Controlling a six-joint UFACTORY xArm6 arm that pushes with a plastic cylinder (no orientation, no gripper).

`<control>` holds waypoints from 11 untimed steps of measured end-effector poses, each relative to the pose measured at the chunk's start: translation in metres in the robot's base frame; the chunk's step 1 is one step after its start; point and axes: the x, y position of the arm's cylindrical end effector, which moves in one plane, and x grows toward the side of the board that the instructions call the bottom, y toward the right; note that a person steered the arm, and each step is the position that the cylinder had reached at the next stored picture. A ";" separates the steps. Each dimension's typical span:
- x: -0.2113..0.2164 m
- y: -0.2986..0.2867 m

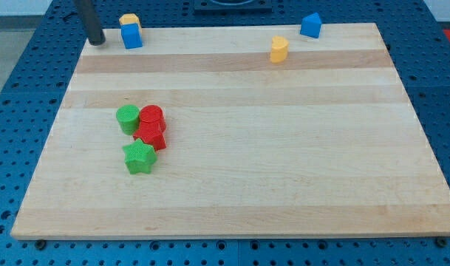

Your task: Slide the blue cube closer to the yellow heart

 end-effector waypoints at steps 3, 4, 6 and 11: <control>-0.028 0.029; -0.016 0.041; -0.008 0.102; 0.072 0.118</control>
